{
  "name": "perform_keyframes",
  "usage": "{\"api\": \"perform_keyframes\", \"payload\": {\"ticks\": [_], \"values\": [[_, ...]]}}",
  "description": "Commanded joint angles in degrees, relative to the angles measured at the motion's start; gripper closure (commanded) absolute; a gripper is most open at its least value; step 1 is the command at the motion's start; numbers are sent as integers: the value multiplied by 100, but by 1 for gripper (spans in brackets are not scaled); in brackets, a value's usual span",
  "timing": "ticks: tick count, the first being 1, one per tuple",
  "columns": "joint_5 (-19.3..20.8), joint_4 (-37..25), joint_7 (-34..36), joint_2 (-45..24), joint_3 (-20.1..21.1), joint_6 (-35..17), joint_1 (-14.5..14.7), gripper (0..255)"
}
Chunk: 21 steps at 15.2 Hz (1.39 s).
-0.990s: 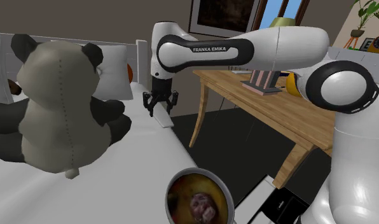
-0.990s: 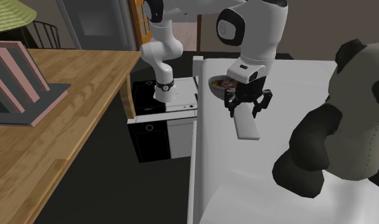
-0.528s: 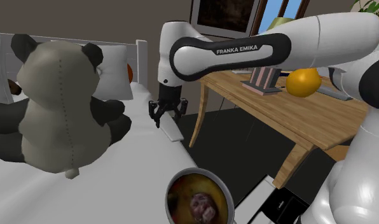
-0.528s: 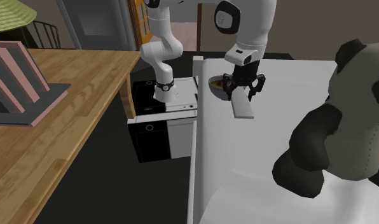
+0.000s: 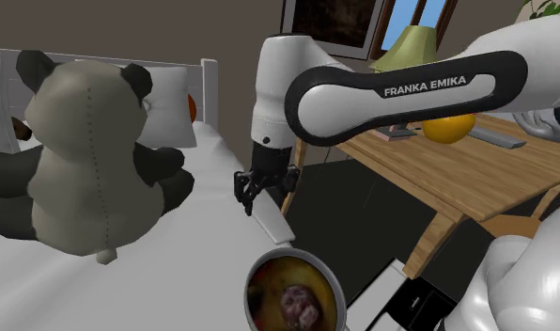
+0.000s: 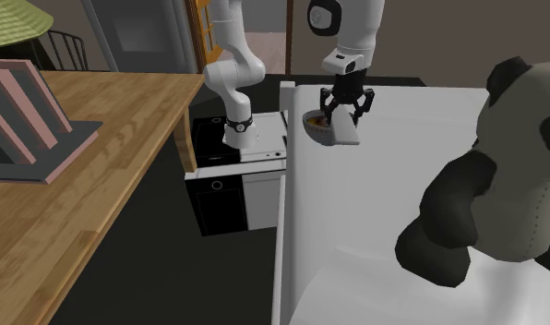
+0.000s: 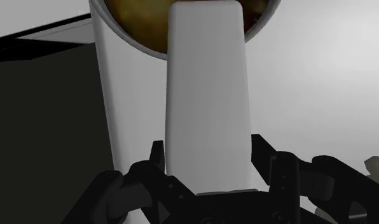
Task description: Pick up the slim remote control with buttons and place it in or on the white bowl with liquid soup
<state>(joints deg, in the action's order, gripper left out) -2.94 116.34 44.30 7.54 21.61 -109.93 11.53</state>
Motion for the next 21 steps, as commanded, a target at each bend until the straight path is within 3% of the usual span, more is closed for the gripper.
{"api": "perform_keyframes", "payload": {"ticks": [1, 10, 21], "values": [[-156, 377, 92, 370, 67, -35, 93, 255], [-857, 1550, 667, 1812, 452, 113, 684, 255], [-896, 2222, 689, 1584, 612, -781, 700, 255]]}}
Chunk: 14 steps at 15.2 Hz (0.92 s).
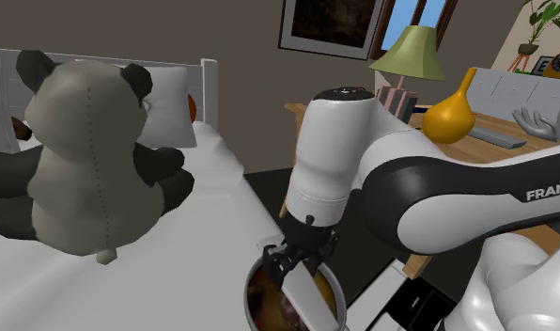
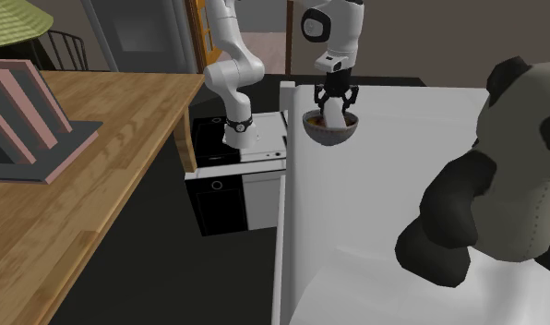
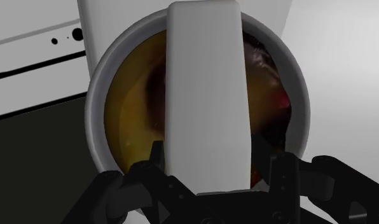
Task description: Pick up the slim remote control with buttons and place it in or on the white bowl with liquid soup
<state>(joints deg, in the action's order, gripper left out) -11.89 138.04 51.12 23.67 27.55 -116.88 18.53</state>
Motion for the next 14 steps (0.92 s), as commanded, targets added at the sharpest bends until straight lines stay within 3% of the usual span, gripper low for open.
{"api": "perform_keyframes", "payload": {"ticks": [1, 10, 11, 14], "values": [[-2, 107, 10, -60, 34, -170, -1, 255], [-1, 198, 19, -116, 62, -316, -2, 255], [-2, 201, 18, -116, 62, -319, -2, 0], [1, 193, 15, -118, 59, -312, -4, 0]]}}
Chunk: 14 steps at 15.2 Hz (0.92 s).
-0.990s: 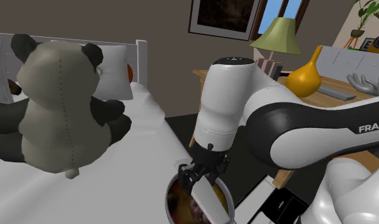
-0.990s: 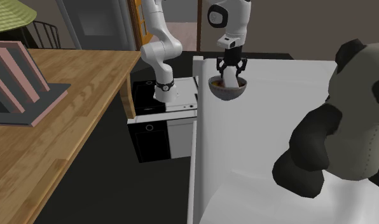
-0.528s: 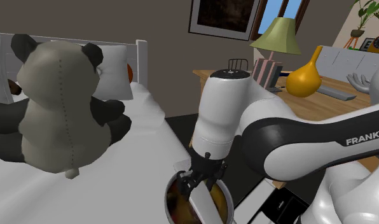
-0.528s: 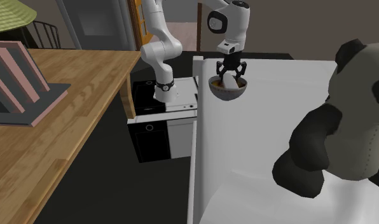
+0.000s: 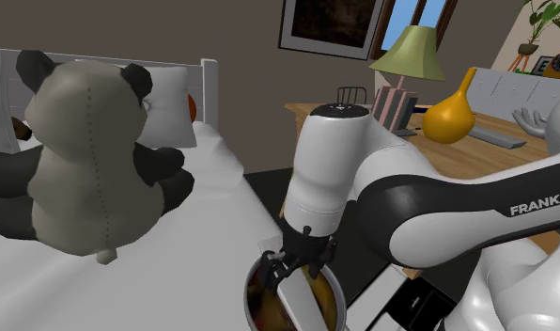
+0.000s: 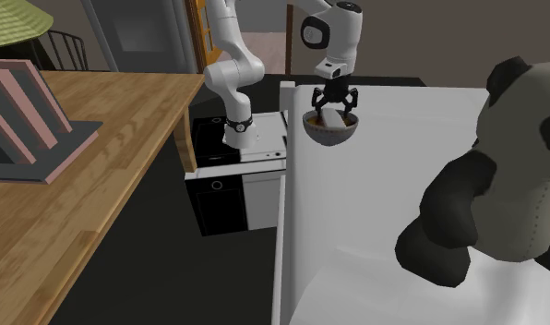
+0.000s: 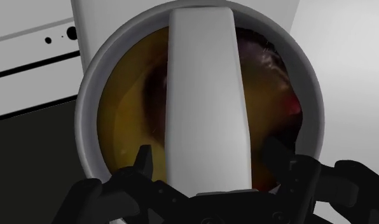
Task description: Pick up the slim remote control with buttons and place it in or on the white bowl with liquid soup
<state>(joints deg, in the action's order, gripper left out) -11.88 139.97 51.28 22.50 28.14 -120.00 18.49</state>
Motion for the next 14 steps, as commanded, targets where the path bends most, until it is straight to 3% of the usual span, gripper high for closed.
{"api": "perform_keyframes", "payload": {"ticks": [1, 2, 6, 14], "values": [[0, 0, 0, -1, 0, 1, 0, 0], [-2, 5, 3, 1, 3, -4, 2, 0], [14, -528, -29, 260, -148, 782, 3, 0], [14, -528, -28, 259, -148, 782, 4, 0]]}}
